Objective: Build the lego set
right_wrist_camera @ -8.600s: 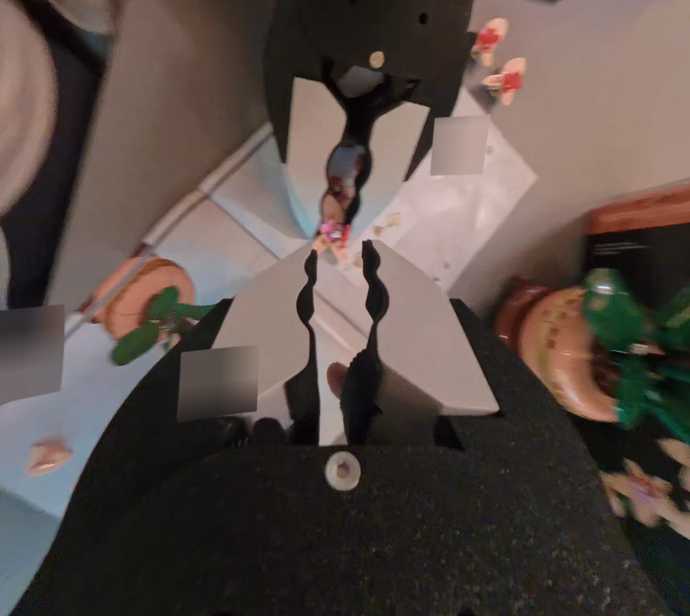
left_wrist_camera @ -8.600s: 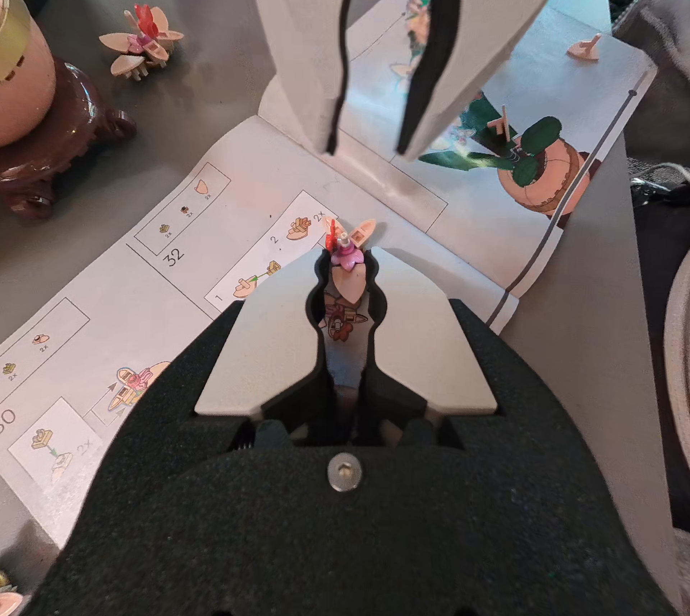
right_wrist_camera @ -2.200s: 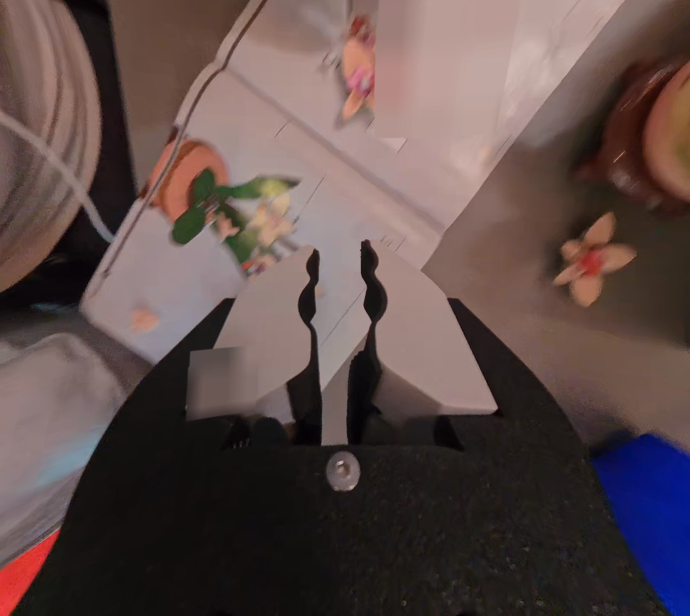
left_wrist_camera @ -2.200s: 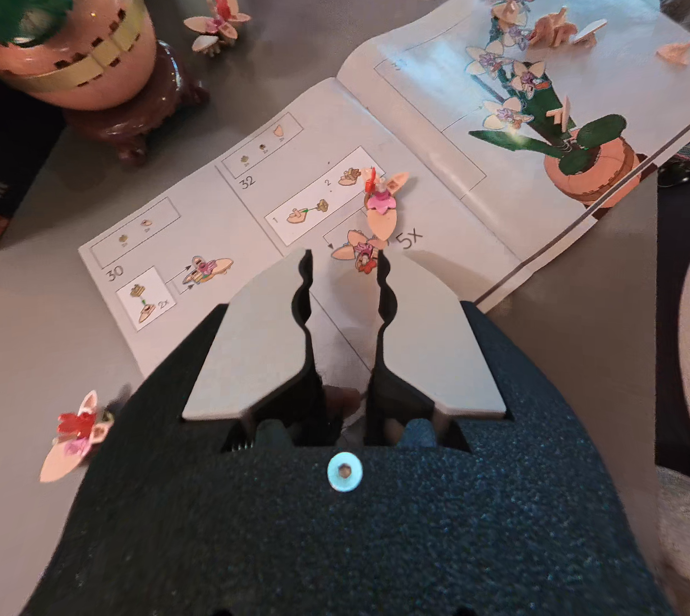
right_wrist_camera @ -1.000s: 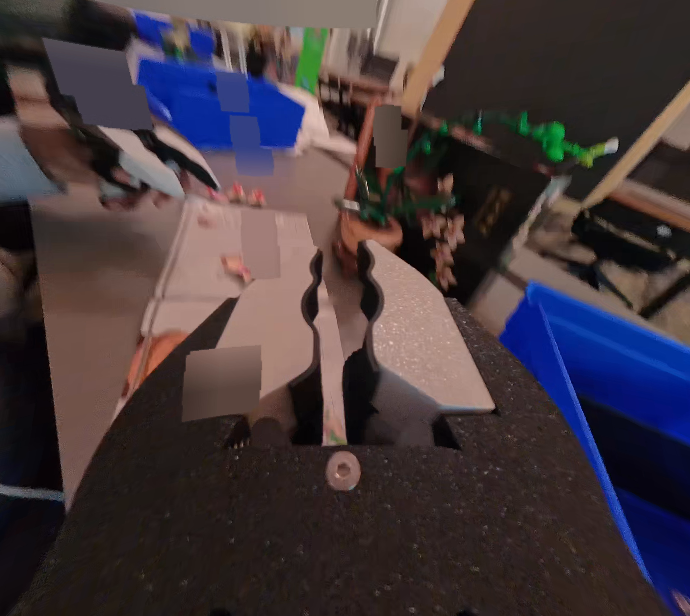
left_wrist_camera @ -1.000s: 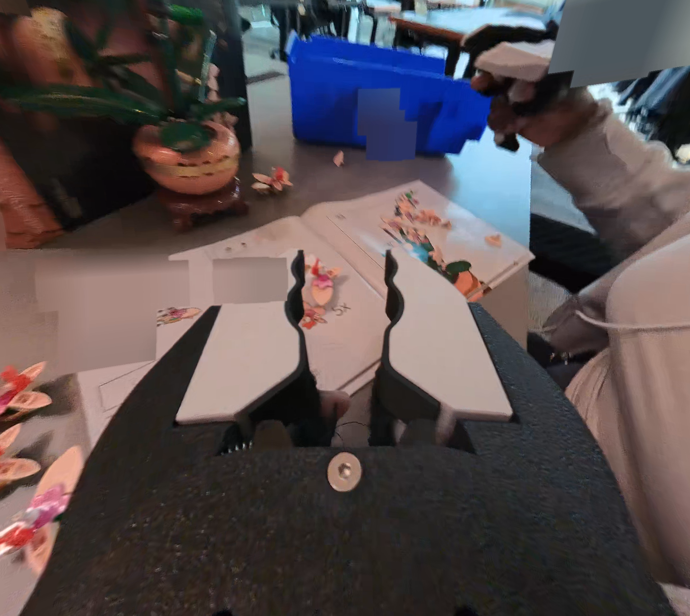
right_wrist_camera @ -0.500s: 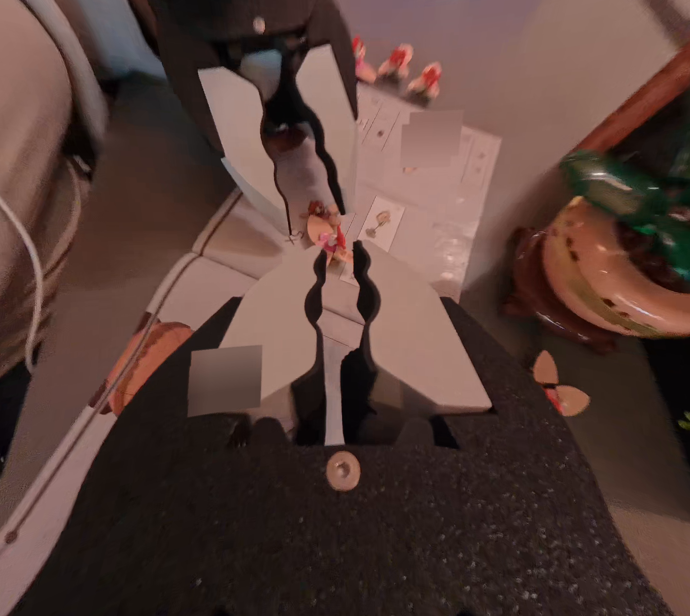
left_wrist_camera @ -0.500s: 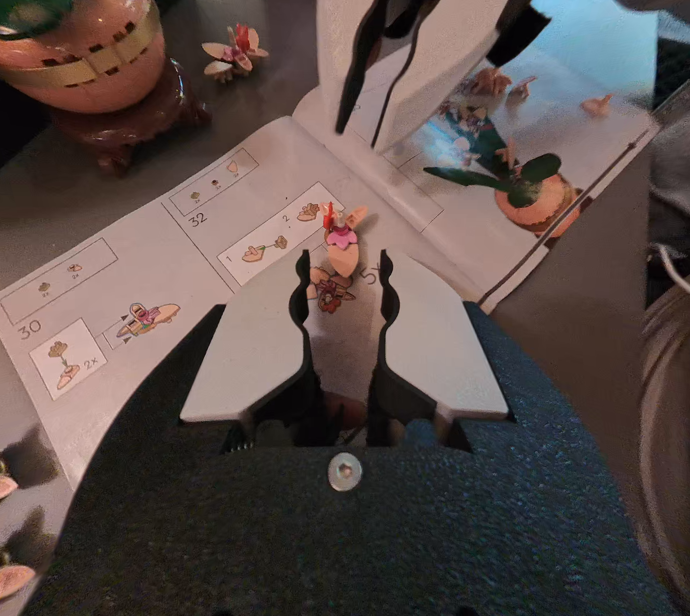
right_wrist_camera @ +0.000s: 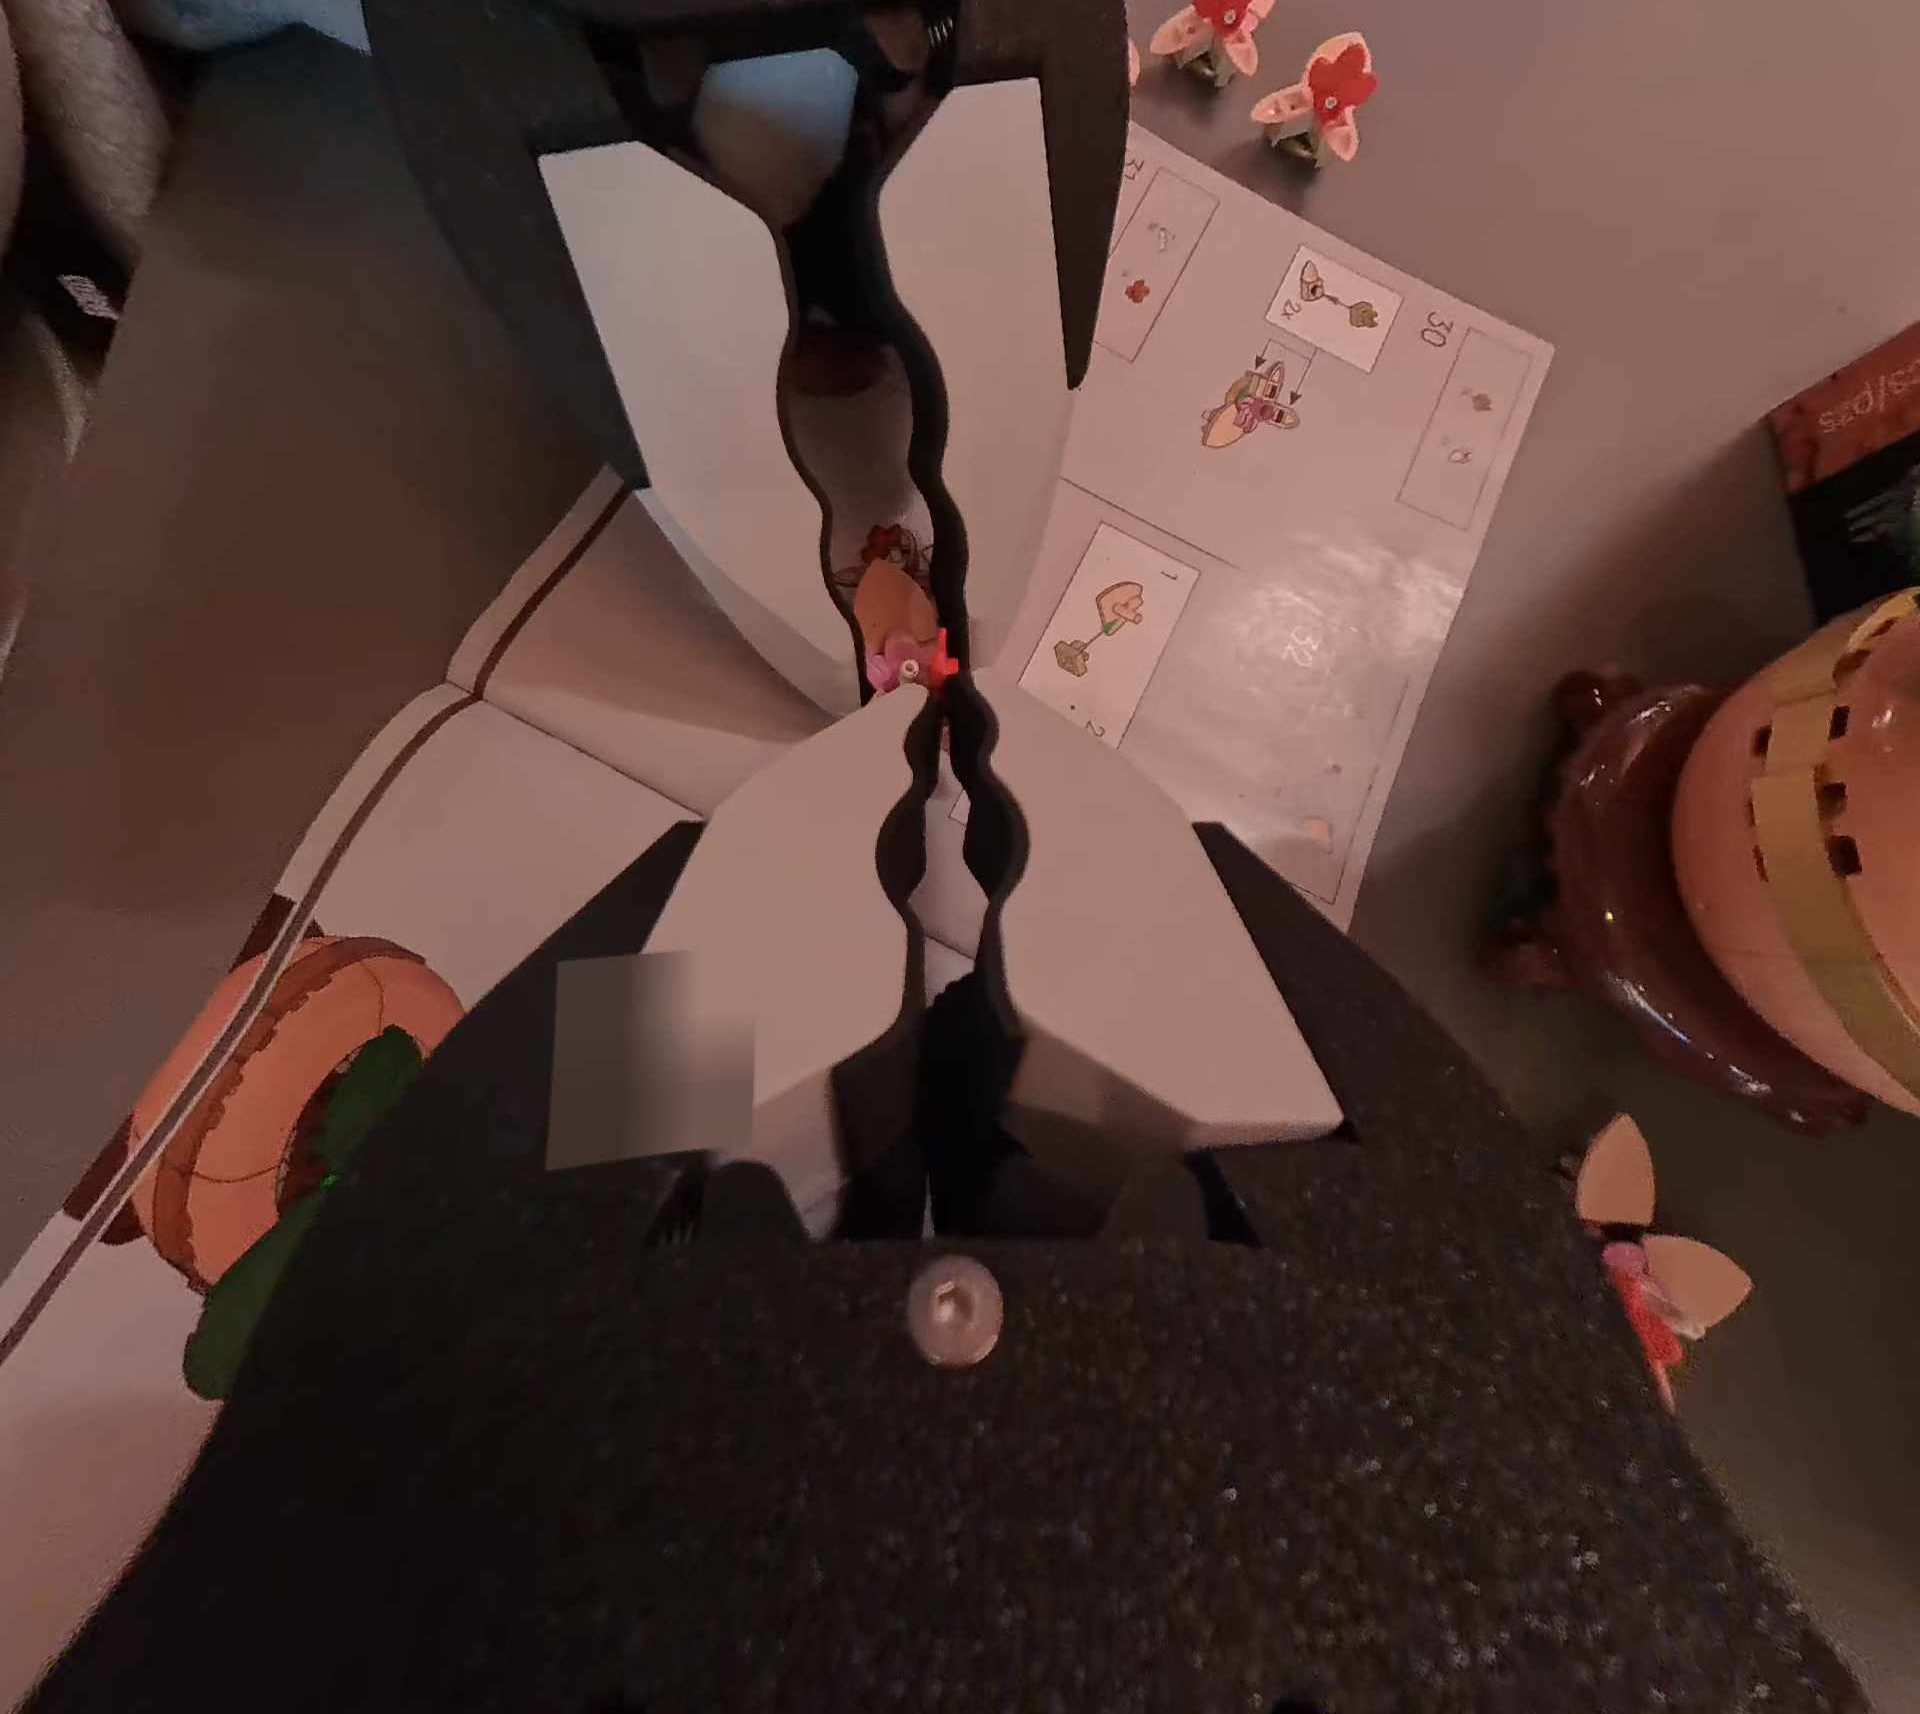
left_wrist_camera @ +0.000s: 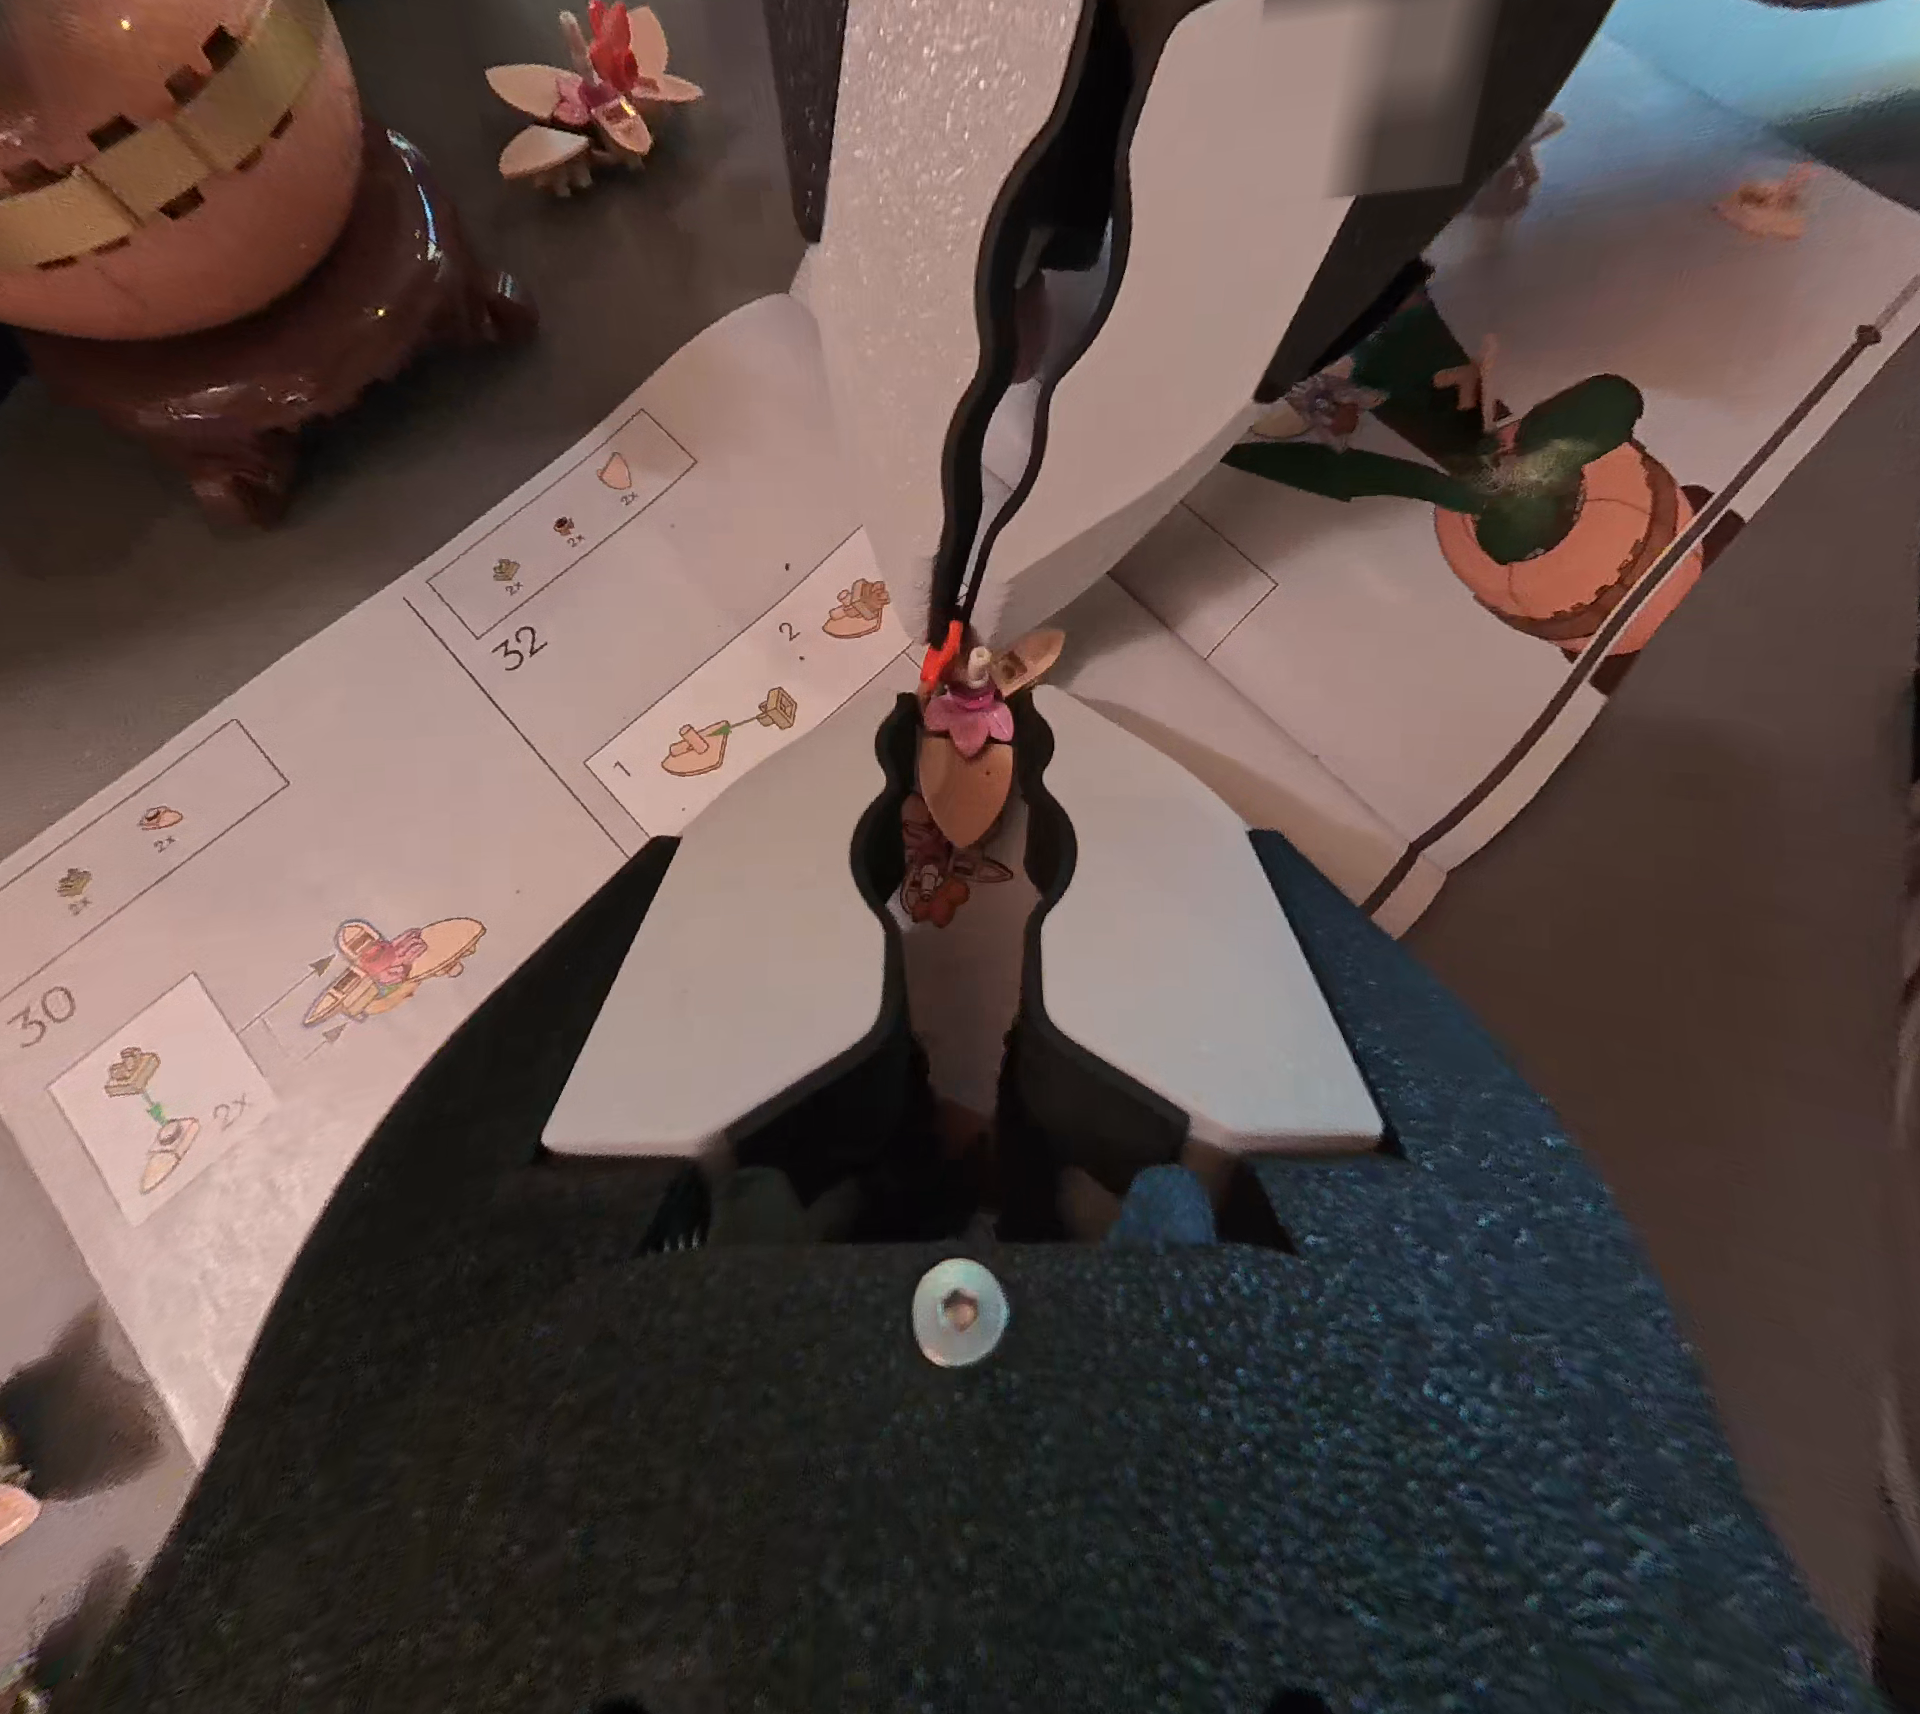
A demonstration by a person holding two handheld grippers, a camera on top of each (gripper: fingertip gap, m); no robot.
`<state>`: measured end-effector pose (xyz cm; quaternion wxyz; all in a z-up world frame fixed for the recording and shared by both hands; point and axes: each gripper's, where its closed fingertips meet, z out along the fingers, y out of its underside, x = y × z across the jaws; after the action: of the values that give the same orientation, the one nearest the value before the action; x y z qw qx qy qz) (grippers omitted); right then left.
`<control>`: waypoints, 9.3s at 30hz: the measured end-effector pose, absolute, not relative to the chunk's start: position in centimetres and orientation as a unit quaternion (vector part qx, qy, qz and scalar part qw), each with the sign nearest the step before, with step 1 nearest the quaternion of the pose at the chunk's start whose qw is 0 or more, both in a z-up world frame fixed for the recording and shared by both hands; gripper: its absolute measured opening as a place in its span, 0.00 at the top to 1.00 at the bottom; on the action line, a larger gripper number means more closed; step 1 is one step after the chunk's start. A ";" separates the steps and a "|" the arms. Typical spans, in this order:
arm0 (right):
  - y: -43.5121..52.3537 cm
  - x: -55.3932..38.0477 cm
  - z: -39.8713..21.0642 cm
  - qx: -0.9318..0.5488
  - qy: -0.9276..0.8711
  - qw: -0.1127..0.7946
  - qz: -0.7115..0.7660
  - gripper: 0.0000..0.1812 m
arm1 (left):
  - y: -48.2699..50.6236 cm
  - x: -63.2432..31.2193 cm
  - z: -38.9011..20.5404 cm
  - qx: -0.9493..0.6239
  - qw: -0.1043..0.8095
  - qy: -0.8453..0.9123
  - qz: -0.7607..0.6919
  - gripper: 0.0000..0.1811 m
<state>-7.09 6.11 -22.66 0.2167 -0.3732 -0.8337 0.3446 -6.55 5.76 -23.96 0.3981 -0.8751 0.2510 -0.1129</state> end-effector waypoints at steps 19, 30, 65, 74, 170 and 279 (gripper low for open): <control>6.3 -6.9 -22.7 -0.641 -0.631 0.234 0.369 1.00 | 6.0 -6.7 -24.0 -0.892 0.393 0.182 -0.129 0.91; 5.5 -6.5 -20.4 -0.088 -0.922 0.138 0.352 0.87 | 5.6 -6.2 -24.0 -0.882 0.376 0.221 -0.178 0.91; 5.0 -5.5 -21.7 -0.064 -0.939 0.137 0.308 0.83 | 5.3 -5.4 -23.9 -0.879 0.364 0.221 -0.216 0.91; 4.8 -5.6 -22.5 0.091 -0.953 0.019 0.289 0.91 | 5.1 -5.1 -24.0 -0.874 0.359 0.240 -0.225 0.91; 3.5 -4.8 -23.1 -0.066 -0.907 0.041 0.413 0.94 | 3.9 -4.4 -23.9 -0.876 0.361 0.224 -0.229 0.92; 4.2 -5.3 -23.0 -0.626 -0.705 0.075 0.324 0.96 | 4.1 -5.2 -23.9 -0.897 0.405 0.132 -0.119 0.94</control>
<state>-5.25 4.21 -22.99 0.0745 -0.6262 -0.7052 0.3241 -5.21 4.12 -23.87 0.4055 -0.8966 0.1322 -0.1192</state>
